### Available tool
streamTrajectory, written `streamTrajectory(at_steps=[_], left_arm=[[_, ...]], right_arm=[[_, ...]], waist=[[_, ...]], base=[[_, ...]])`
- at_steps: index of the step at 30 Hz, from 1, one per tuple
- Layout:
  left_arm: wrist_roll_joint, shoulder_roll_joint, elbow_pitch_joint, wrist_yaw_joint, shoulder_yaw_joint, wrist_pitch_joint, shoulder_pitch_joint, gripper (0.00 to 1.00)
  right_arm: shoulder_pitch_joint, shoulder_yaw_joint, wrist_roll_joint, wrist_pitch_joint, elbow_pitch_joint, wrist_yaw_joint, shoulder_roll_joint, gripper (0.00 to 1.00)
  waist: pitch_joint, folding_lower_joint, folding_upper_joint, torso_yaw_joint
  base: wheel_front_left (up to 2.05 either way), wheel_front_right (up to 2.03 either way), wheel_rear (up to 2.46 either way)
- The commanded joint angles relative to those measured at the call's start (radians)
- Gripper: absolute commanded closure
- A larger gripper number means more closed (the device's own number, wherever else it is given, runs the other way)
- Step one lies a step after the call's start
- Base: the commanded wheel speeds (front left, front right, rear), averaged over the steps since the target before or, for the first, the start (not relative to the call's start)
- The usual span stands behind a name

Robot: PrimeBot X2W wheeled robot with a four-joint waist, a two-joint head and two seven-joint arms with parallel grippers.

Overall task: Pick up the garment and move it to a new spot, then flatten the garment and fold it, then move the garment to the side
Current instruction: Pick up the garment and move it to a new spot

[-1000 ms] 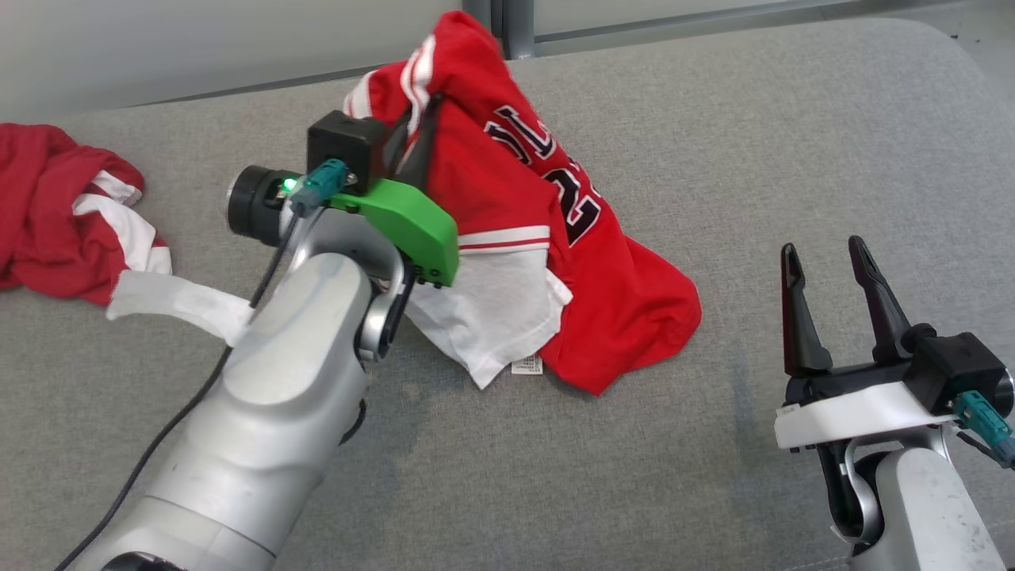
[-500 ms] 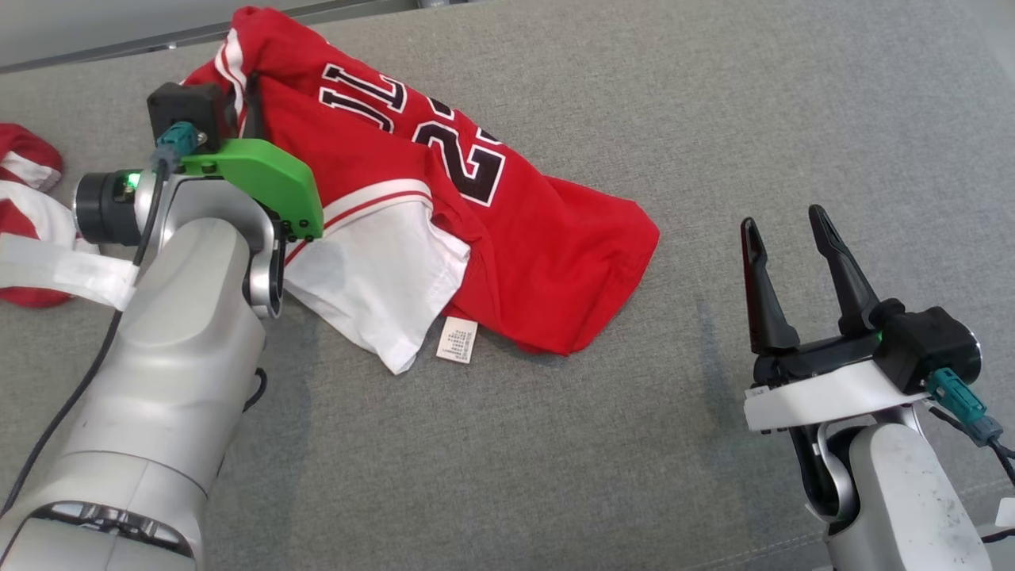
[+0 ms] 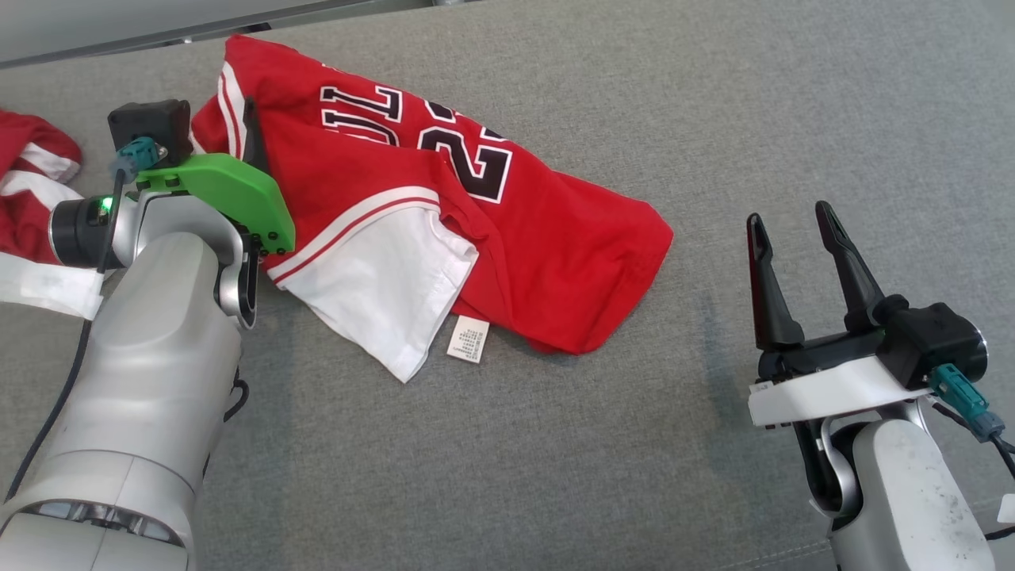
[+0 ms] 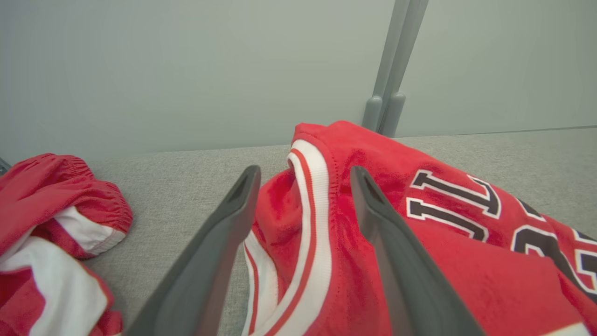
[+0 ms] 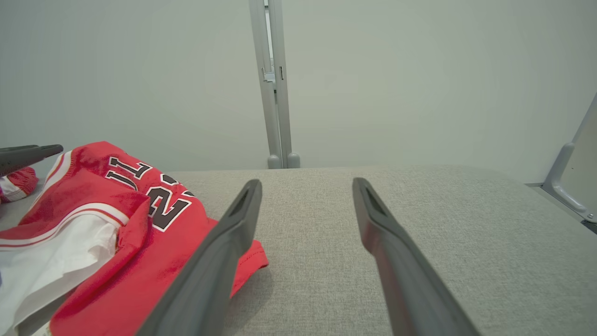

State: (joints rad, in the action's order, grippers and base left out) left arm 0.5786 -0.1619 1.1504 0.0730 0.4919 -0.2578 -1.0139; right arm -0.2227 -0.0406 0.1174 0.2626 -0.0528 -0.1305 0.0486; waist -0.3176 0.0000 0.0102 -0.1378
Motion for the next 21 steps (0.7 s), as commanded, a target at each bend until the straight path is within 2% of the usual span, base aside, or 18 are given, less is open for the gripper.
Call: streamTrajectory(at_steps=[1,7,12,17,21], left_arm=[[0.012,0.003,-0.006,-0.012,-0.007,-0.008,0.007,0.0],[0.04,0.017,-0.108,-0.051,-0.071,-0.007,0.112,0.0],[0.076,0.063,-0.216,-0.084,-0.133,-0.007,0.281,0.0],[0.095,0.09,-0.214,-0.095,-0.127,-0.007,0.355,0.0],[0.12,0.103,-0.185,-0.086,-0.118,0.0,0.379,0.0]], right_arm=[[0.003,0.004,-0.006,0.003,-0.003,0.0,0.003,0.0],[0.026,0.014,-0.011,0.003,-0.009,0.0,0.003,0.0],[0.056,0.034,-0.018,0.003,-0.015,0.0,0.003,0.0],[0.069,0.039,-0.019,0.003,-0.015,0.0,0.003,0.0],[0.061,0.029,-0.016,0.003,-0.015,0.0,0.003,0.0]], waist=[[0.028,0.0,-0.0102,0.028],[0.08,0.0,-0.0102,0.072],[0.122,0.0,-0.0102,0.107],[0.132,0.0,-0.0102,0.111],[0.128,0.0,-0.0102,0.093]], base=[[0.0,0.0,0.0],[0.0,0.0,0.0],[0.0,0.0,0.0],[0.0,0.0,0.0],[0.0,0.0,0.0]])
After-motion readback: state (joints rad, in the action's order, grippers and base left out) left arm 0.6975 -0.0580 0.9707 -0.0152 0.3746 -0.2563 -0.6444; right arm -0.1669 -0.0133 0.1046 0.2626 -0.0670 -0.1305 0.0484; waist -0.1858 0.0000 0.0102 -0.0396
